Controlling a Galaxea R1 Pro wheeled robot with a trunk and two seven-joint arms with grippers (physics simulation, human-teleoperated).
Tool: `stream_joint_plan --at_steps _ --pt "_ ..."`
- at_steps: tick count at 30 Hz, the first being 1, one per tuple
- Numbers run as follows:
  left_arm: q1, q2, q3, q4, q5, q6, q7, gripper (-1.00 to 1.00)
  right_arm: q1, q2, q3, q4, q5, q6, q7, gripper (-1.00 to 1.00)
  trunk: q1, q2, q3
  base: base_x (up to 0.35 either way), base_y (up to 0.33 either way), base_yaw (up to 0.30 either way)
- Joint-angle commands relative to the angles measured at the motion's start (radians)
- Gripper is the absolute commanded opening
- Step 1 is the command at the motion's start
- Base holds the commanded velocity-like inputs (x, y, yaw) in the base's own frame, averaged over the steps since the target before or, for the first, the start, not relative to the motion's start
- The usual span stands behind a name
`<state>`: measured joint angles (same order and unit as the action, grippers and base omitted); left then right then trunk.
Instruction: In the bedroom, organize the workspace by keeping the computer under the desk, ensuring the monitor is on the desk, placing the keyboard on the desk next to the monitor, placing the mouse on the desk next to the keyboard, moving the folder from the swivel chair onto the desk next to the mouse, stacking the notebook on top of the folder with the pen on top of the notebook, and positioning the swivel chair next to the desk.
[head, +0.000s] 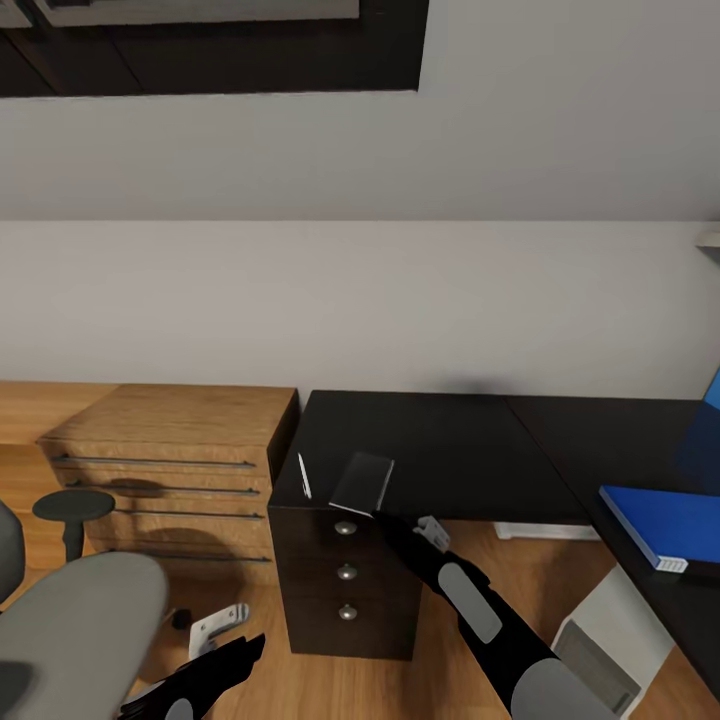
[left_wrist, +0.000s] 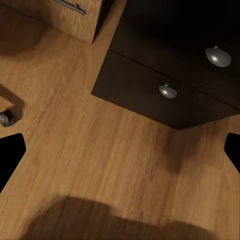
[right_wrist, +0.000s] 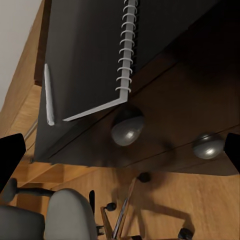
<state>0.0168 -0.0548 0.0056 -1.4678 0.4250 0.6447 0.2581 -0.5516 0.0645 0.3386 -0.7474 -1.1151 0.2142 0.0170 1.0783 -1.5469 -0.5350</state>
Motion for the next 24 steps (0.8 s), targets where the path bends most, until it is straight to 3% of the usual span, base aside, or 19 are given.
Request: stream_joint_plan --at_steps 1,9,14,15,18,24 --pt "0.000 0.000 0.001 -0.002 0.011 0.003 0.008 1.00 -0.001 0.000 0.001 0.000 -0.005 0.000 0.001 1.00 0.004 -0.008 -0.004 0.000 0.000 0.000" --pt "0.000 0.000 0.001 -0.003 0.011 0.003 0.007 1.00 -0.001 0.000 0.022 0.000 -0.003 -0.041 0.003 1.00 0.035 -0.064 -0.029 0.000 0.000 0.000" --pt "0.000 0.000 0.001 -0.029 0.011 0.003 0.006 1.00 -0.001 0.002 0.085 0.000 -0.003 -0.135 0.002 1.00 0.054 -0.099 -0.045 0.000 0.000 0.000" --pt "0.000 -0.001 0.000 -0.064 0.011 0.004 0.005 1.00 -0.001 0.003 0.121 0.000 -0.004 -0.194 0.002 1.00 0.054 -0.099 -0.045 0.000 0.000 0.000" --pt "0.000 -0.002 -0.002 -0.110 0.012 0.007 0.004 1.00 -0.001 0.004 0.164 0.000 -0.005 -0.272 0.002 1.00 0.054 -0.099 -0.045 0.000 0.000 0.000" --pt "0.000 -0.007 -0.026 -0.146 0.013 0.008 0.002 1.00 -0.001 0.006 0.207 0.001 -0.006 -0.372 0.001 1.00 0.054 -0.099 -0.045 0.000 0.000 0.000"
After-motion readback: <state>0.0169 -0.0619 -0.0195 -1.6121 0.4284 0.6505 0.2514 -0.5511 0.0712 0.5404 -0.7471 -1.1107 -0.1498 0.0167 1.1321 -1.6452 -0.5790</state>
